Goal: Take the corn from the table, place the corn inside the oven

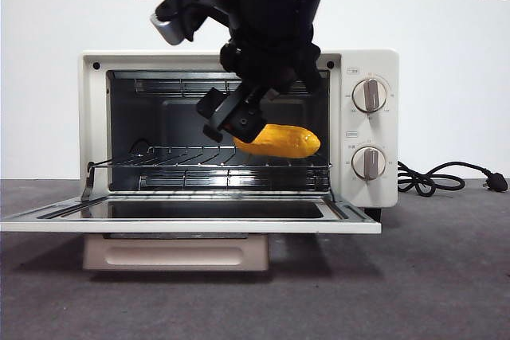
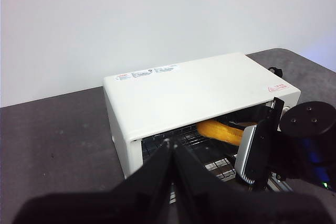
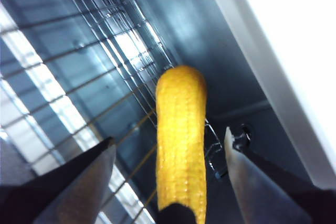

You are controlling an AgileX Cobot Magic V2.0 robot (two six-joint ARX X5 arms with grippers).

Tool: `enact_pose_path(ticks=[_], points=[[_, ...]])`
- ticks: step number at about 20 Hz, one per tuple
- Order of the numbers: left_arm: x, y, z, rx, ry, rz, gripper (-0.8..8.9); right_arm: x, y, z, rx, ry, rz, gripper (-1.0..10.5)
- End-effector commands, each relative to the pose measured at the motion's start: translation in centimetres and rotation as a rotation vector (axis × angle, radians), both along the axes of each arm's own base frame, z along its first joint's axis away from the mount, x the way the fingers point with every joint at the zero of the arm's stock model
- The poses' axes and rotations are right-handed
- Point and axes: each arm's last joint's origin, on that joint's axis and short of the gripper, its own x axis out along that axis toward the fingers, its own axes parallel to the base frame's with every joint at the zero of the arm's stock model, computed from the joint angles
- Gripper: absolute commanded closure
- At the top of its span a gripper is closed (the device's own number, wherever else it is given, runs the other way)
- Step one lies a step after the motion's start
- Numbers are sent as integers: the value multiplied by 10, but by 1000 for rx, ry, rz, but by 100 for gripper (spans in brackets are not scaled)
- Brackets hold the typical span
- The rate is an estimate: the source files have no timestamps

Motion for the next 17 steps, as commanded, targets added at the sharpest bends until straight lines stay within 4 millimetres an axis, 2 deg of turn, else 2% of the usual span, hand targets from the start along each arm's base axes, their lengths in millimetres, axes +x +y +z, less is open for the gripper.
enact_pose_path(ticks=[1, 5, 10, 14, 16, 17], points=[[-1, 1, 2, -10, -11, 2, 819, -7, 6, -2, 2, -12, -19, 596], [0, 0, 2, -9, -11, 2, 819, -26, 10, 8, 50, -17, -38, 596], [8, -5, 1, 14, -1, 25, 819, -64, 3, 41, 154, 5, -33, 599], [31, -23, -5, 105, 58, 15, 819, -100, -15, 75, 230, 25, 9, 604], [45, -33, -10, 163, 94, 7, 819, -112, -25, 87, 260, 35, 20, 617], [51, -38, -12, 191, 110, 2, 819, -116, -30, 91, 264, 39, 26, 660]])
